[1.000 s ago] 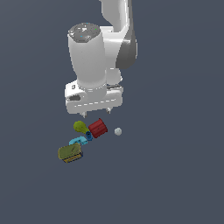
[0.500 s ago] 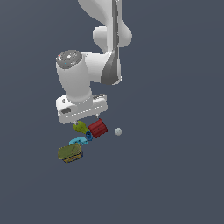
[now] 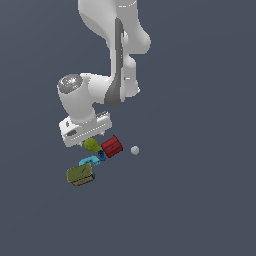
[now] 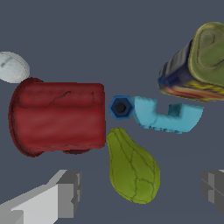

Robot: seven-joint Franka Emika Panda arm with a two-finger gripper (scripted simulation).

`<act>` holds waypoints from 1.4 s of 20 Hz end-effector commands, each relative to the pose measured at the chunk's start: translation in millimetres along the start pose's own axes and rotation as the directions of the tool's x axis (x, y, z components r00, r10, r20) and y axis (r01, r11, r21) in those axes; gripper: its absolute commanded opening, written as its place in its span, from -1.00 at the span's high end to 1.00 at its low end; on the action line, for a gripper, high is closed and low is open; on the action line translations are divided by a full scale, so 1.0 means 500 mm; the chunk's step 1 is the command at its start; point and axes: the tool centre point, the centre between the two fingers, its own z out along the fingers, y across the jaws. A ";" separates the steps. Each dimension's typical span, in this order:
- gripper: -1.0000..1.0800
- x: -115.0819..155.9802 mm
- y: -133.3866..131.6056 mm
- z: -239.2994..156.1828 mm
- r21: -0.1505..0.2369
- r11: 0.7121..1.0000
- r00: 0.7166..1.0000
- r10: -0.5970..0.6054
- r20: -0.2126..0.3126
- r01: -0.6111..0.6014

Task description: Pick up a designated object from a clutter of objects.

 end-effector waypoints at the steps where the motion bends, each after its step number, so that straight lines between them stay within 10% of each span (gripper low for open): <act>1: -0.92 -0.016 0.007 0.019 0.001 0.999 0.999 -0.032 -0.002 0.032; 28: -0.92 -0.046 0.015 0.151 0.006 0.996 0.996 -0.089 -0.006 0.089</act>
